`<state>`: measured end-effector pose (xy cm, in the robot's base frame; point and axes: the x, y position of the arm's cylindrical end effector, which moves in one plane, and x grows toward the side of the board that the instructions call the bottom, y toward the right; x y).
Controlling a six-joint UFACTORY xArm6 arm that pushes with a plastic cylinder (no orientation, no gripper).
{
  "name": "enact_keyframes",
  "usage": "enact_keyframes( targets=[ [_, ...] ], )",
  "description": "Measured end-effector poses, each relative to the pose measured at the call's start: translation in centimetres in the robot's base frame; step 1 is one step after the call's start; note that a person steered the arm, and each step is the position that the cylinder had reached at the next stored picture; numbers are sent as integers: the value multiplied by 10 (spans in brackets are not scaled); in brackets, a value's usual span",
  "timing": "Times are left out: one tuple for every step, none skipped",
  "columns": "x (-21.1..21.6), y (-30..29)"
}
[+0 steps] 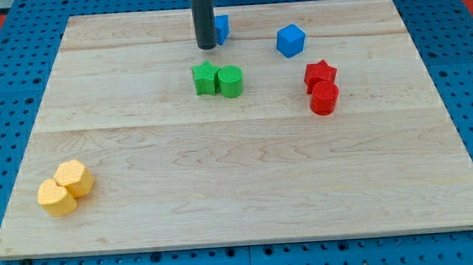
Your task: Slide the blue cube towards blue triangle
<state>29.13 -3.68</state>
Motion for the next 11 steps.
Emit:
enact_keyframes(
  targets=[
    [-22,25],
    [-50,34],
    [-60,45],
    [-66,131],
    [-65,194],
    [-35,187],
    [-4,161],
    [13,158],
    [13,123],
    [-28,78],
    [-37,29]
  ],
)
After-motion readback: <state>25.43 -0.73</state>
